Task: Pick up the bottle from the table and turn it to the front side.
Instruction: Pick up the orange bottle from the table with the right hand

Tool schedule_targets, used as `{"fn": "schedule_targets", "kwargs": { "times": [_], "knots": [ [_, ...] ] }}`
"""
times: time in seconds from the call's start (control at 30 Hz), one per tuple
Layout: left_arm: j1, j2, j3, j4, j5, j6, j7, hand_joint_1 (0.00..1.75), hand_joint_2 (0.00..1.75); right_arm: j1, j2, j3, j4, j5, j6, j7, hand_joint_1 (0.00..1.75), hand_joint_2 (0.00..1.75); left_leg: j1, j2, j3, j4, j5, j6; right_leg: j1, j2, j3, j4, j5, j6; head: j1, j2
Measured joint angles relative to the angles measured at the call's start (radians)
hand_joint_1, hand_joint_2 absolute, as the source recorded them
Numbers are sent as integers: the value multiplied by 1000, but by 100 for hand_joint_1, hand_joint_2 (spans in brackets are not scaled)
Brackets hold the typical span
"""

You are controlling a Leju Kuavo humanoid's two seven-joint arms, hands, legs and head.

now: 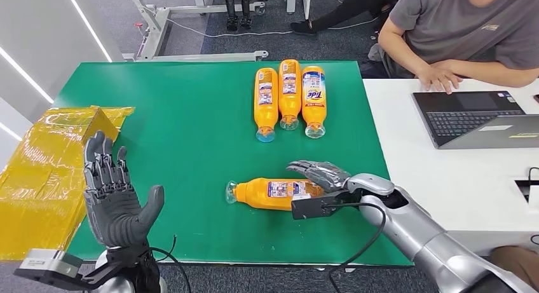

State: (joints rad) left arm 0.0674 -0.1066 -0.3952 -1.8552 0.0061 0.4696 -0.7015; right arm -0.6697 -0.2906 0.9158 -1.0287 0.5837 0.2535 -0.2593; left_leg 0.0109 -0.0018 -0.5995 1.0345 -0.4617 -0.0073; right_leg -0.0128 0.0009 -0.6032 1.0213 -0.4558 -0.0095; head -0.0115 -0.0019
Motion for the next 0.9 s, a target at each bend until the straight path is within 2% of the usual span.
{"fn": "schedule_targets", "kwargs": {
  "times": [0.33, 0.43, 0.47, 0.6, 0.9],
  "knots": [
    [-9, -27, 13, 9, 0, -23, 0, 0, 175, -14, -55, 53, 45, 24, 16, 50, 0, 175, 0, 0, 0, 0, 0, 0, 0, 0, 0, 0, 0, 0, 0, 0],
    [-13, -33, 17, 14, -1, -24, 0, 0, 175, -16, -59, 61, 64, 21, 6, 43, 107, 175, 0, 0, 0, 0, 0, 0, 0, 0, 0, 0, 0, 0, 0, 0],
    [-16, -35, 19, 16, -1, -25, 0, 0, 175, -17, -60, 63, 71, 20, -2, 37, 147, 175, 0, 0, 0, 0, 0, 0, 0, 0, 0, 0, 0, 0, 0, 0],
    [-20, -39, 24, 24, -1, -27, 0, 0, 175, -17, -59, 69, 96, 18, -58, 20, 171, 175, 0, 0, 0, 0, 0, 0, 0, 0, 0, 0, 0, 0, 0, 0],
    [-23, -39, 27, 36, -1, -38, 0, 0, 175, -11, -53, 70, 124, 21, -141, 7, 175, 175, 0, 0, 0, 0, 0, 0, 0, 0, 0, 0, 0, 0, 0, 0]
  ]
}}
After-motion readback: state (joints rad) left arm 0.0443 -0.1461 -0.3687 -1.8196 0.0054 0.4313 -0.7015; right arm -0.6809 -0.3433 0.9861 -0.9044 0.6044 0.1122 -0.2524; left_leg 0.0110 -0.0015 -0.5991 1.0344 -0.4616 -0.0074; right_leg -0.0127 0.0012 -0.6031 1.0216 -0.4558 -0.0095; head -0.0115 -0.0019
